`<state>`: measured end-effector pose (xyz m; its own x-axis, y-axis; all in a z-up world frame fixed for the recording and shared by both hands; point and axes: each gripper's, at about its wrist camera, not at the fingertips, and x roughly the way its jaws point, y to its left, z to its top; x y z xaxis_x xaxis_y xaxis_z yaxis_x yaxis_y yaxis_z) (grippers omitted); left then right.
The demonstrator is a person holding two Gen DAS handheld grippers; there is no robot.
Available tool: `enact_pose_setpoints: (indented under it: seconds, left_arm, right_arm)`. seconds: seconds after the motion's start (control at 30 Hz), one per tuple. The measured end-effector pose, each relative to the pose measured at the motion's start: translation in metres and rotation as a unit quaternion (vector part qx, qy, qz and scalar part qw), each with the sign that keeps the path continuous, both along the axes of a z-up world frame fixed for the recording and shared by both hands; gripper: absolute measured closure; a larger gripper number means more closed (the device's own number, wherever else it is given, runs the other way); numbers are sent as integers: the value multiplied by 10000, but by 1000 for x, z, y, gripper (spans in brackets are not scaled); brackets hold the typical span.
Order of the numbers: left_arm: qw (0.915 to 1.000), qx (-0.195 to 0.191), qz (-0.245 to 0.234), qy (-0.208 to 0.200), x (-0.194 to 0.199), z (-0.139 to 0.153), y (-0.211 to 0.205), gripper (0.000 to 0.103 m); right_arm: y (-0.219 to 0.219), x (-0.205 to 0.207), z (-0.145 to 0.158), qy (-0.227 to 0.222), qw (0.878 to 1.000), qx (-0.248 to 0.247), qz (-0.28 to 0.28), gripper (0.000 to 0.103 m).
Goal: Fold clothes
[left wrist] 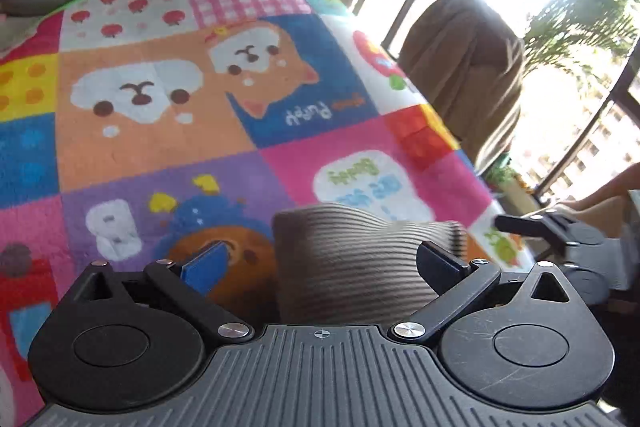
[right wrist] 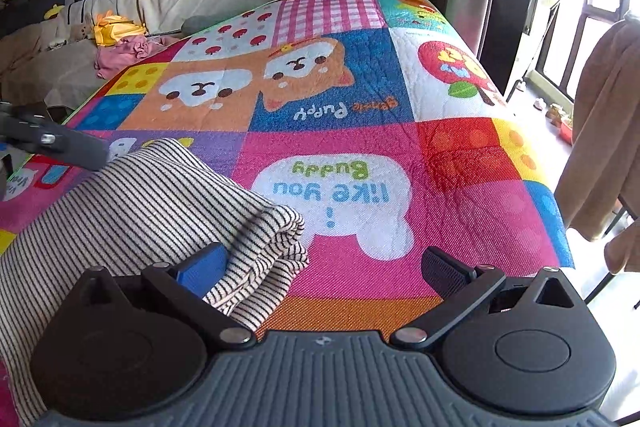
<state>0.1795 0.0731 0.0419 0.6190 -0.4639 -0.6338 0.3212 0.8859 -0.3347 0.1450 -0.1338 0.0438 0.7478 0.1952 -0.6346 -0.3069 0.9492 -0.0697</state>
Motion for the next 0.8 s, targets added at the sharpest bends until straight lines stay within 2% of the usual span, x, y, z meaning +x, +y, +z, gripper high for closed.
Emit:
enact_pose_setpoints:
  seconds: [0.07, 0.1, 0.2, 0.27, 0.4, 0.43, 0.53, 0.63, 0.73, 0.8]
  left_arm:
    - [9992, 395, 44, -5, 13, -7, -8, 0]
    - [9992, 410, 40, -3, 13, -9, -9, 0]
    - [9990, 455, 27, 3, 14, -14, -10, 0]
    - [9988, 485, 18, 8, 15, -17, -11, 0]
    - [9985, 553, 18, -15, 15, -20, -13, 0]
    - [9984, 572, 22, -28, 15, -19, -13, 0]
    - [9980, 629, 34, -65, 14, -18, -15, 0]
    - [9979, 644, 49, -71, 13, -17, -14, 0]
    - [9989, 459, 11, -52, 5, -9, -7, 0]
    - [9998, 104, -150, 82, -5, -8, 2, 0]
  right_arm:
    - [5, -13, 9, -47, 9997, 98, 199, 0]
    - [9, -22, 11, -15, 9991, 163, 394, 0]
    - [25, -41, -4, 190, 9976, -222, 634, 0]
    - [24, -49, -14, 69, 9982, -167, 571, 0]
    - [5, -30, -1, 671, 9939, 729, 477, 0]
    - [0, -26, 3, 725, 9917, 941, 482, 0]
    - [-10, -14, 17, 525, 9857, 1591, 185, 0]
    - [-13, 7, 15, 181, 9873, 1497, -495, 0]
    - [-8, 32, -13, 516, 9908, 984, -767, 0]
    - [-16, 34, -24, 539, 9886, 1191, -749, 0]
